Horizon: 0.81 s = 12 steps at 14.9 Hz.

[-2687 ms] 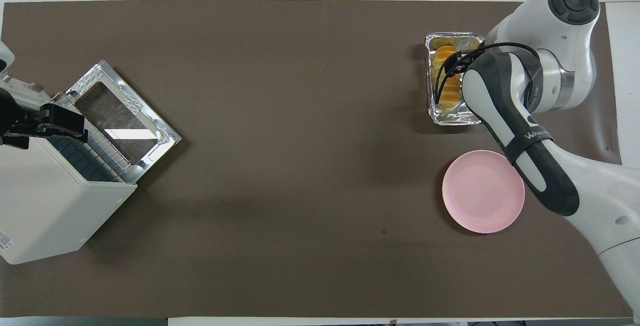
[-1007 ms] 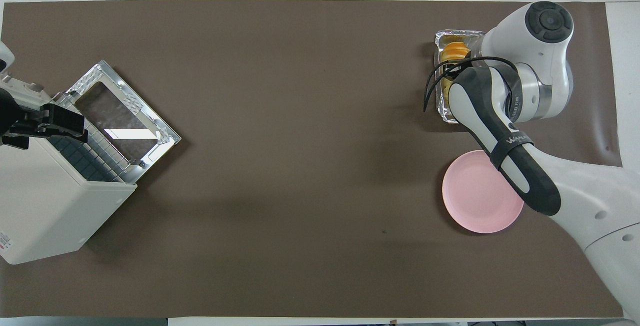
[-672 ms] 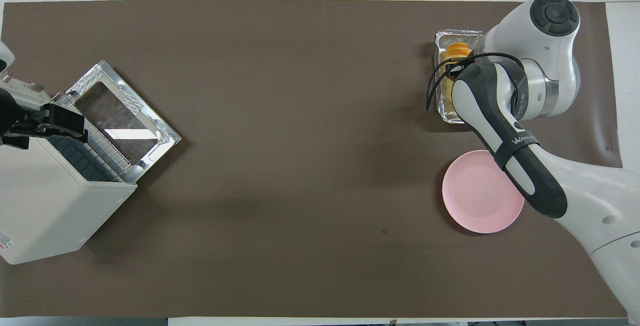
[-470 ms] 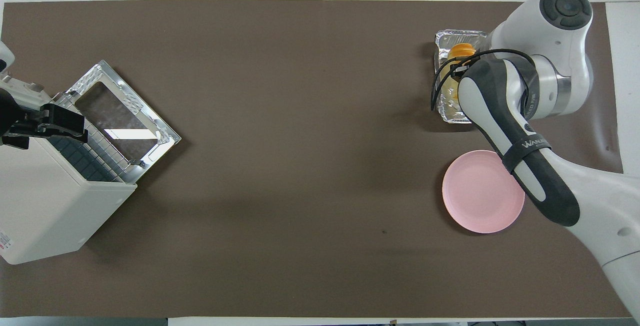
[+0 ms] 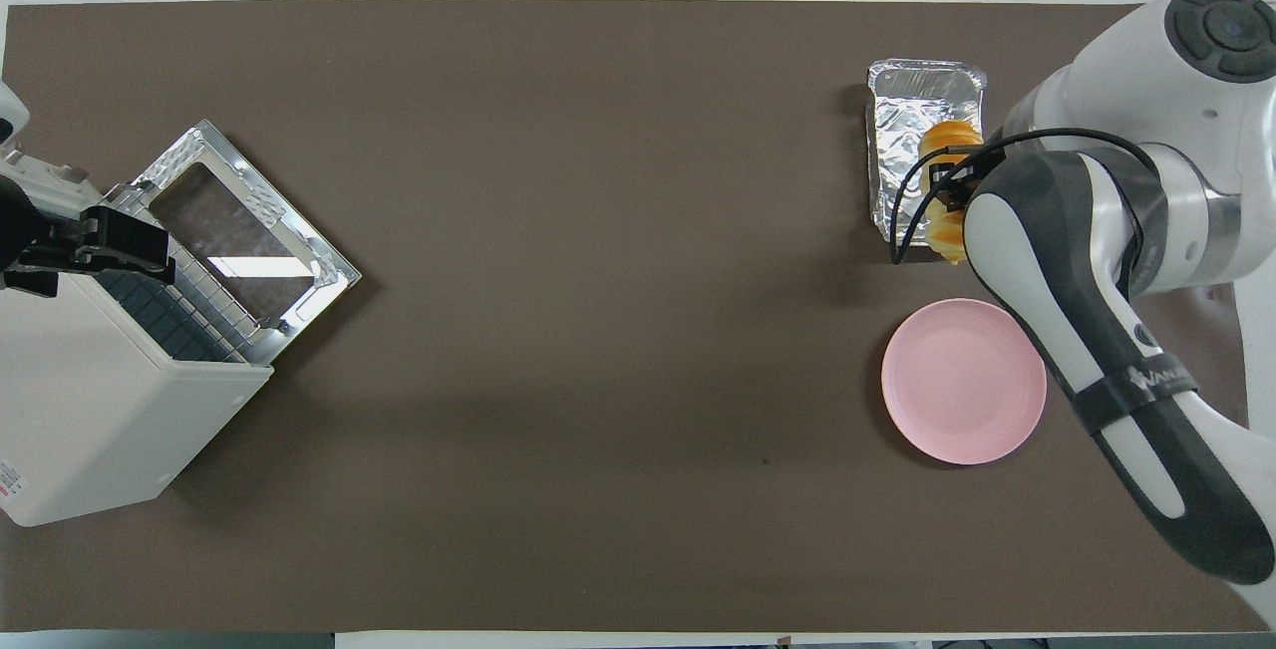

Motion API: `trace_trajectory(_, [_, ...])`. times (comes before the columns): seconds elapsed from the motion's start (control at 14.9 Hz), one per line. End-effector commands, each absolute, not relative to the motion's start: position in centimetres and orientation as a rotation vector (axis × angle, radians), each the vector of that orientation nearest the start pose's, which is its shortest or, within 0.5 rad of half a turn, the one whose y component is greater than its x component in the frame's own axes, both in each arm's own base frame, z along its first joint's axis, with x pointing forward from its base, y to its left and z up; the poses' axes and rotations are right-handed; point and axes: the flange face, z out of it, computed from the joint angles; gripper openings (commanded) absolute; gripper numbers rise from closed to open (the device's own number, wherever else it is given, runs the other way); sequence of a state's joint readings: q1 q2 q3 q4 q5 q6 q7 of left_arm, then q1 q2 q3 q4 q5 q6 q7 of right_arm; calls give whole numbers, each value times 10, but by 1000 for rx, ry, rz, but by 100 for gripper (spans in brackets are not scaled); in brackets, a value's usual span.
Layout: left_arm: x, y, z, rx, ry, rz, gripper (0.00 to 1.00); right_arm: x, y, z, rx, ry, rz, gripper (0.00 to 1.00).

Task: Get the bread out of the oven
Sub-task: 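Carry the bread slices onto the pink plate with the right gripper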

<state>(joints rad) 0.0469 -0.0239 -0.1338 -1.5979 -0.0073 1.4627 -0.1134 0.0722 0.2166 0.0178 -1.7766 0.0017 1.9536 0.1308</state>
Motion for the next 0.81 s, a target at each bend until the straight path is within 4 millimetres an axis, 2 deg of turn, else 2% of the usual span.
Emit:
trace_trajectory(0.0, [522,-45,618,-3143,-50,179,100,548,50,434,-3119,117,90,0])
trace_trajectory(0.34, [522,-45,618,-3143,-50,179,100,460,37,401,-3119,138,-25,0])
trace_trajectory(0.6, [523,-45,618,-3143,-50,176,100,421,32,370,-3112,140,-77,0])
trace_trajectory(0.74, [522,-45,618,-3143,-50,179,100,411,31,357,-3110,138,-116,0])
